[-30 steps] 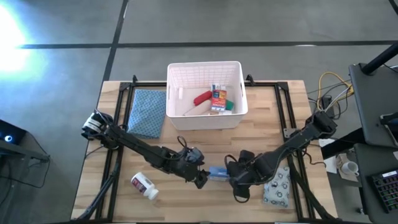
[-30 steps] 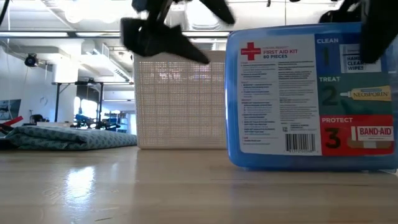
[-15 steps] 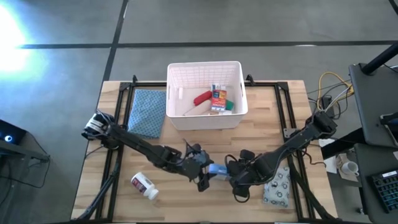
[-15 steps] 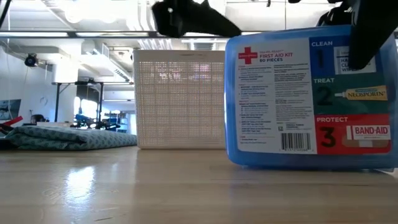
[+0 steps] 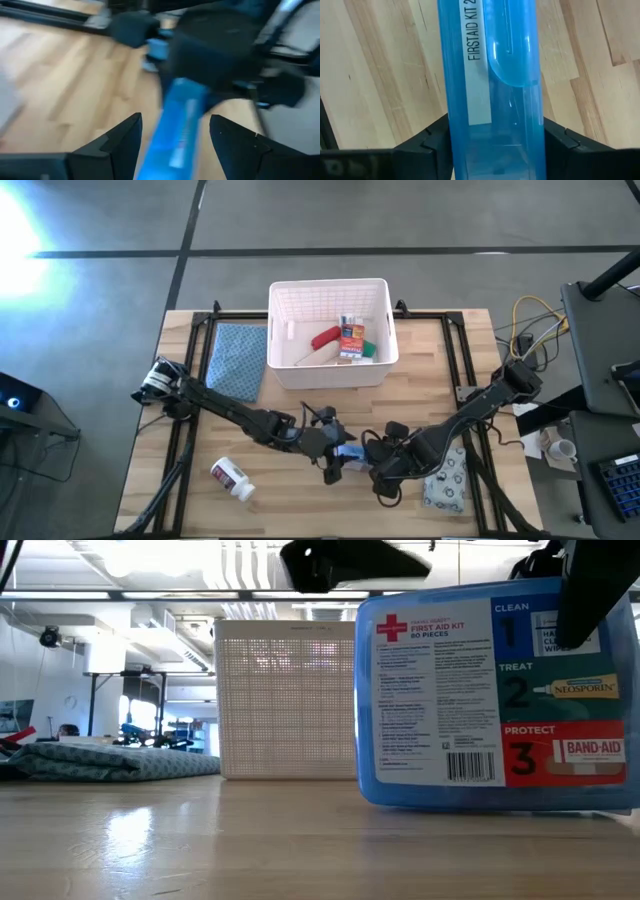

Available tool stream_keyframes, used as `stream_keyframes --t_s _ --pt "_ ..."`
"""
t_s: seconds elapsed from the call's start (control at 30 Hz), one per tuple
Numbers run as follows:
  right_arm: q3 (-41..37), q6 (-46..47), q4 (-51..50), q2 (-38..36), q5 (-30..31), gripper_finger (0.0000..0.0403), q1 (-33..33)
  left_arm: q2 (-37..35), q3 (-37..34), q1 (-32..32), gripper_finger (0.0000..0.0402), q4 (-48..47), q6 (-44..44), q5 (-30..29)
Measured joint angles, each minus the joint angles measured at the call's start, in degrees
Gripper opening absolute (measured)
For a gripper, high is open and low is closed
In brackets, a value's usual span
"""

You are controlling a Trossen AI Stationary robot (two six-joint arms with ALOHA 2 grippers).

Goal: Pick & place medical supplies in basket/bin
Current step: Close the blue first aid kit

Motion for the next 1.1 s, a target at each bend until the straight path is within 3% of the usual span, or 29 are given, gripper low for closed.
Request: stream_keyframes --t_s 0.13,0.6,0.93,1.1 --pt "0.0 0.0 0.0 0.0 0.1 0.0186 0.0 0.0 -0.5 0.0 0.0214 1.8 0.0 4.1" --pt "0.0 0.7 0.0 0.0 0.1 0.0186 0.0 4.8 -1.3 0.4 0.0213 8.7 0.4 6.8" --pt "0.0 0.9 -0.1 0.0 0.0 0.0186 0.0 5.7 -1.3 0.4 0.0153 8.9 -0.8 9.9" --pt "0.0 1.4 -0.3 0.0 -0.2 0.0188 0.0 7.0 -1.1 0.4 0.0142 9.1 -3.3 10.1"
